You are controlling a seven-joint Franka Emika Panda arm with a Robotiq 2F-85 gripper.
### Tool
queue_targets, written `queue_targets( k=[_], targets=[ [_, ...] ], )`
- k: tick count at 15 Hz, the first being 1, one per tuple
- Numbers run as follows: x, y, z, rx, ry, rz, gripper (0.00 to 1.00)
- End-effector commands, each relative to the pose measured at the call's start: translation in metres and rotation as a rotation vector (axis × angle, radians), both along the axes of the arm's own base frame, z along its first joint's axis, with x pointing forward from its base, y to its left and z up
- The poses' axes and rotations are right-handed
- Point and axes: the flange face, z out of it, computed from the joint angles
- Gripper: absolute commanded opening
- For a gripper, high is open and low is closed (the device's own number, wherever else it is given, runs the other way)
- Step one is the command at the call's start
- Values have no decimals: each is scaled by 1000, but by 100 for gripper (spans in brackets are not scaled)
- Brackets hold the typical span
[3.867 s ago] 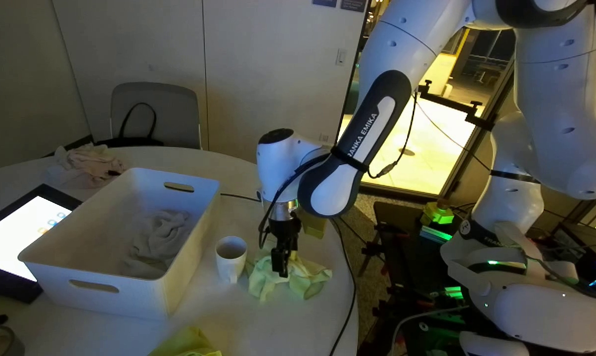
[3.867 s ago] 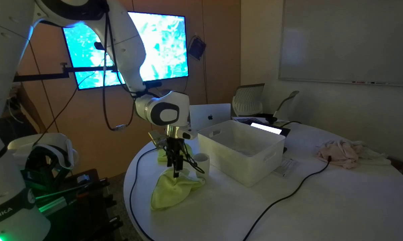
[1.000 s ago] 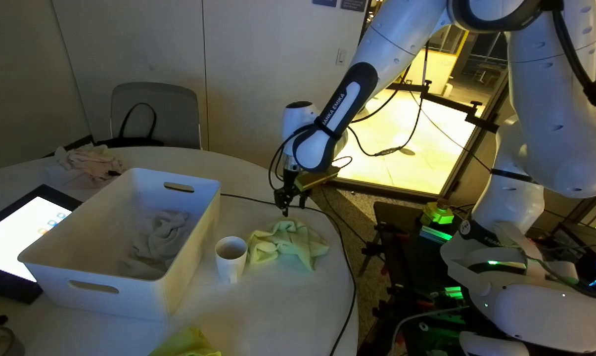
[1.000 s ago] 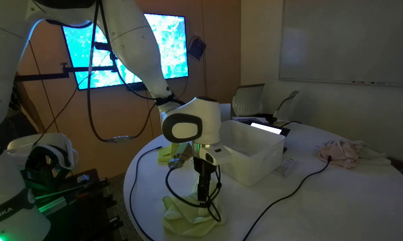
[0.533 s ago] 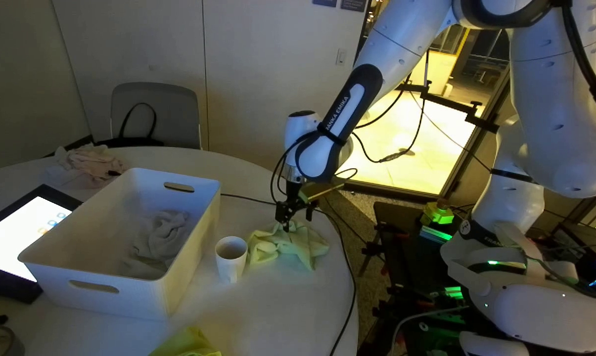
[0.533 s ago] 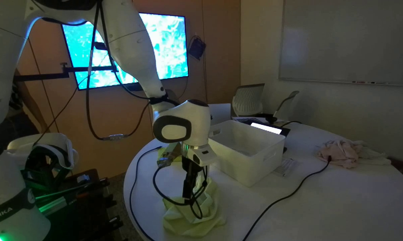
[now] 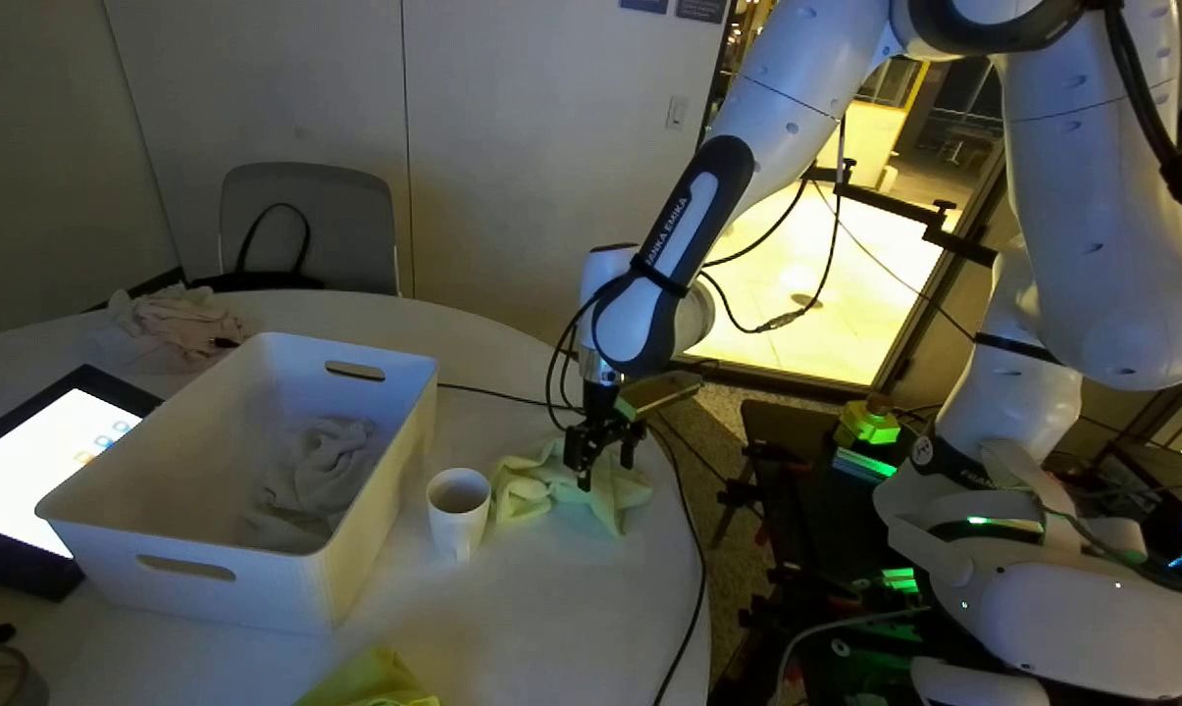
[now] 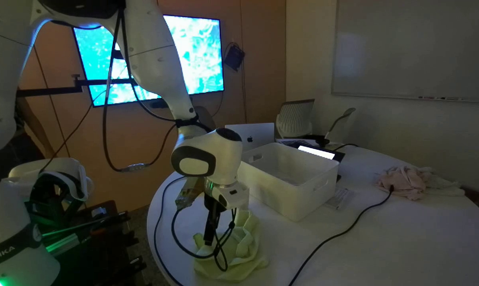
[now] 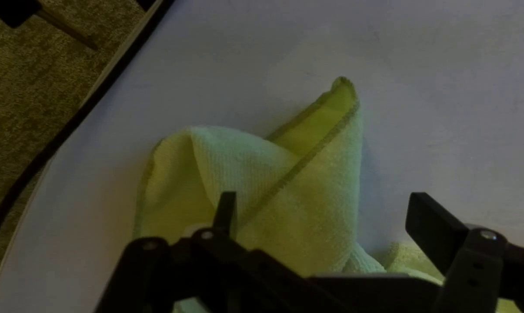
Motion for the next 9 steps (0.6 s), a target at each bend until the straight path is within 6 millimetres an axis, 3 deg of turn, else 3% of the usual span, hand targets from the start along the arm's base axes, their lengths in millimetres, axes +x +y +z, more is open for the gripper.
queue_targets(
  k=[1, 9],
  targets=[
    [-3, -16, -2, 21, -25, 21, 100],
    [7, -43, -19, 33, -74, 91, 100]
  ],
)
